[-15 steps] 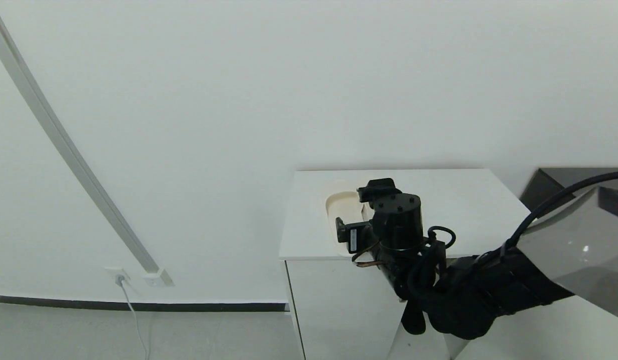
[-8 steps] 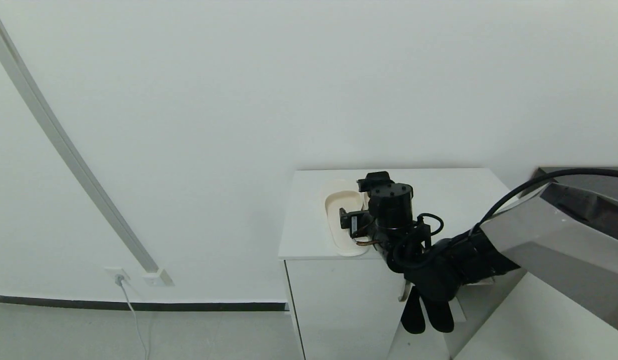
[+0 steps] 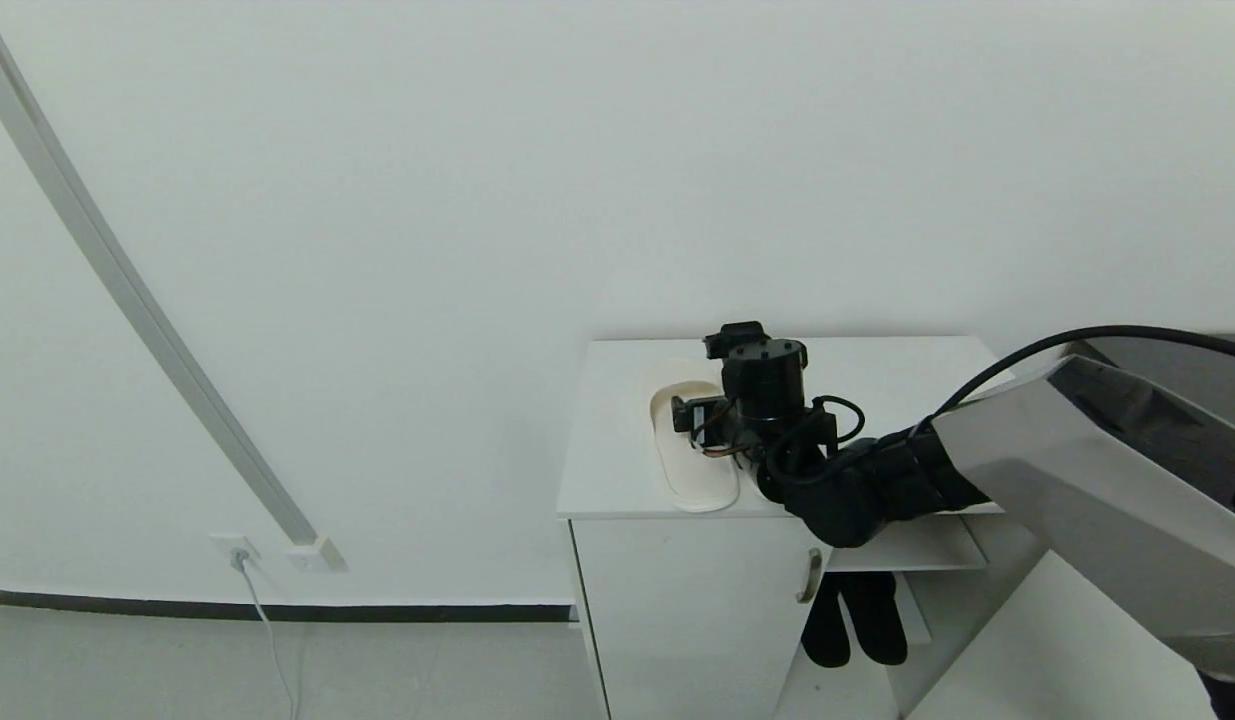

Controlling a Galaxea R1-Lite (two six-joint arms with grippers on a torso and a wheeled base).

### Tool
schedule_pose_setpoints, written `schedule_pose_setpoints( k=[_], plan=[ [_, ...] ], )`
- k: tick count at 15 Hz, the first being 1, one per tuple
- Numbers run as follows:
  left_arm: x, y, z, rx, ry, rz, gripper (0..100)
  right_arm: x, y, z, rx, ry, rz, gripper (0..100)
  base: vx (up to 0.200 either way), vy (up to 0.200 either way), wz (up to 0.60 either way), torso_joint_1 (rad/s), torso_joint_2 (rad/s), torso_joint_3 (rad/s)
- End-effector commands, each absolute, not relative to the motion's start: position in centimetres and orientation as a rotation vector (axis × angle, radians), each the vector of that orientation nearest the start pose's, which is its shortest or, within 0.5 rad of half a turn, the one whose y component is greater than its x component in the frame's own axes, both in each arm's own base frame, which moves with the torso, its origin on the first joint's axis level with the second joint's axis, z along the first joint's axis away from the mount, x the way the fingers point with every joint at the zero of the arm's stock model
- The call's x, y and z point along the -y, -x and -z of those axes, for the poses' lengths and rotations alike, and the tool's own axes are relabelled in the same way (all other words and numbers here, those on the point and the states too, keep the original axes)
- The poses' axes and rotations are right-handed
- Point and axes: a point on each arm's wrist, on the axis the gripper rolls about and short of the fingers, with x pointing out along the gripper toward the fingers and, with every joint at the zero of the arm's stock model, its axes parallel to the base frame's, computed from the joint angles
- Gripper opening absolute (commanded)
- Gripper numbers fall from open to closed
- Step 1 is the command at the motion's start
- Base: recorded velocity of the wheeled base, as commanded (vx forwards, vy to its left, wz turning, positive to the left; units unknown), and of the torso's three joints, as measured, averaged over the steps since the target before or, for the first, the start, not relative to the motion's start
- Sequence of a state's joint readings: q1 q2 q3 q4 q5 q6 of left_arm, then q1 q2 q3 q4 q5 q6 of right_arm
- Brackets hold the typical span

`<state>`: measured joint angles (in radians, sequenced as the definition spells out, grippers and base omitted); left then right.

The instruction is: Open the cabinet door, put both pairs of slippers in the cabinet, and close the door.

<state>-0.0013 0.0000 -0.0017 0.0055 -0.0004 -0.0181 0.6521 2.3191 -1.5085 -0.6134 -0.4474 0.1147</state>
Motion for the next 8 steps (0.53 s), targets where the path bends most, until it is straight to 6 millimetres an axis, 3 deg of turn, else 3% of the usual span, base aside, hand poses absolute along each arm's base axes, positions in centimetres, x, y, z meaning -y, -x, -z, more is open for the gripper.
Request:
schedule_pose_setpoints(
  k=[1,3,4,8],
  plan=[
    [0.0,2.28,-7.55,-0.005,0.018,0.001,0,-28.34,-39.6,-12.12,-0.175,-0.015,-0.184,100,0.0,0.0,0.0,0.0,0.0,0.0],
    [0.0,2.28,-7.53,-0.006,0.018,0.001,0,-28.43,-39.96,-11.86,-0.174,-0.016,-0.181,100,0.0,0.0,0.0,0.0,0.0,0.0],
    [0.0,2.28,-7.53,-0.006,0.018,0.001,0,-28.43,-40.09,-11.93,-0.17,-0.019,-0.18,0,0.0,0.0,0.0,0.0,0.0,0.0],
    [0.0,2.28,-7.53,-0.006,0.018,0.001,0,-28.51,-40.2,-11.95,-0.166,-0.018,-0.181,0,0.0,0.0,0.0,0.0,0.0,0.0]
  ],
)
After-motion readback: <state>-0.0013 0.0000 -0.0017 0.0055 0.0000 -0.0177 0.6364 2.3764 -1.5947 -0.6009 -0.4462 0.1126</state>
